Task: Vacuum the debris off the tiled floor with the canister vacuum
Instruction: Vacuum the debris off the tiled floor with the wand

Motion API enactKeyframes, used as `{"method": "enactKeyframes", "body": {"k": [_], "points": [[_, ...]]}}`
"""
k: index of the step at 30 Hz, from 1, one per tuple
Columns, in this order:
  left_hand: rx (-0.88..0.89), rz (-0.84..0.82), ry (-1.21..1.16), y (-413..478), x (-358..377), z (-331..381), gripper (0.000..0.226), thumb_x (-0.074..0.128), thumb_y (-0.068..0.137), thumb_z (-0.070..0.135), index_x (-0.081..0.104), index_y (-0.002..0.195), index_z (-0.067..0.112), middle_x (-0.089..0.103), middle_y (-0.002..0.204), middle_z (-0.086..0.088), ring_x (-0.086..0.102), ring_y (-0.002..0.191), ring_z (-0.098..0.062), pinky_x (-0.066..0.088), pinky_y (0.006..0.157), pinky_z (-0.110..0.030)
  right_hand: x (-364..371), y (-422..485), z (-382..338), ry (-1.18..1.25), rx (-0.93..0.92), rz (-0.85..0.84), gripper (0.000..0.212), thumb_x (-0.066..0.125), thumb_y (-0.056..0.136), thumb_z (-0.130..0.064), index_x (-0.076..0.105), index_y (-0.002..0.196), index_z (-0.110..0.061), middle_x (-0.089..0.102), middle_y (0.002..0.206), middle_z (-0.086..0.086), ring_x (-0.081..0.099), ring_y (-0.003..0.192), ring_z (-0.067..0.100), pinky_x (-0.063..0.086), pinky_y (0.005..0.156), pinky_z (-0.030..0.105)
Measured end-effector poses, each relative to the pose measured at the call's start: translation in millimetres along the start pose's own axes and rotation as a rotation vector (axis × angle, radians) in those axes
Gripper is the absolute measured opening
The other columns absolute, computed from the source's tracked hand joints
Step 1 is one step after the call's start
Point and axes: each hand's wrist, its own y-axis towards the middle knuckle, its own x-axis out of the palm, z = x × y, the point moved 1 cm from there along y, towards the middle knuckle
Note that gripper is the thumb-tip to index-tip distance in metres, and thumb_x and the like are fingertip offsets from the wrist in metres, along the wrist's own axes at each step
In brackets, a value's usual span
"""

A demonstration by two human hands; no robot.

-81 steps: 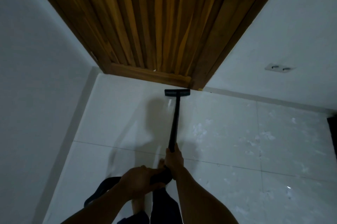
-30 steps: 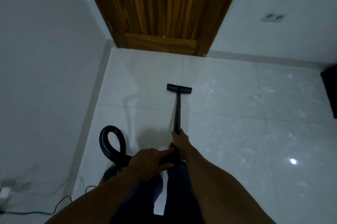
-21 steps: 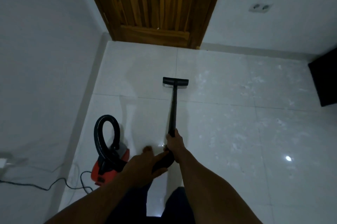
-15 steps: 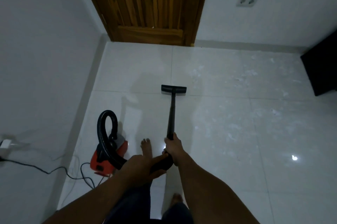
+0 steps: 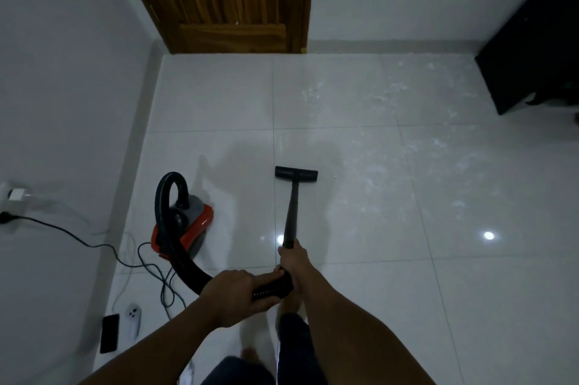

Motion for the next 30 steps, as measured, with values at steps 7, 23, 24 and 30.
{"method": "enactKeyframes", "body": {"k": [7,23,24,30], "points": [[0.049,0.003,0.050,-79,53,35,0.056,0.037,0.095,0.068,0.032,0.148,0.049,0.070,0.090,0.001,0.066,0.079,-0.013,0.045,0.071,-0.024,2,-72,75,-0.133,0.011,0.016,0.042,0.050,0.100,-0.020,0.048,0.140,-0.008,0.065,0.112,0.012,0.065,0.094,0.026,0.056,0.081,0.036],[0.162,-0.021,0.048,-200,163,109,0.069,0.021,0.085,0.082,0.026,0.148,0.053,0.071,0.091,0.001,0.065,0.078,-0.013,0.051,0.077,-0.030,-27,-192,235,-0.003,0.146,0.121,0.029,0.046,0.104,-0.015,0.052,0.127,0.003,0.056,0.085,0.010,0.056,0.070,0.021,0.053,0.068,0.036],[0.173,-0.017,0.055,-197,166,115,0.065,0.026,0.088,0.080,0.025,0.147,0.054,0.071,0.090,0.001,0.065,0.077,-0.013,0.052,0.077,-0.031,-34,-194,237,0.002,0.151,0.129,0.023,0.045,0.105,-0.014,0.052,0.122,0.000,0.055,0.084,0.010,0.054,0.068,0.021,0.051,0.063,0.034],[0.196,-0.012,0.065,-165,167,147,0.057,0.036,0.094,0.070,0.028,0.147,0.051,0.071,0.090,0.001,0.065,0.076,-0.014,0.053,0.075,-0.030,-82,-186,236,-0.039,0.146,0.132,0.035,0.045,0.105,-0.015,0.049,0.135,0.002,0.057,0.092,0.011,0.053,0.069,0.020,0.051,0.070,0.034]]}}
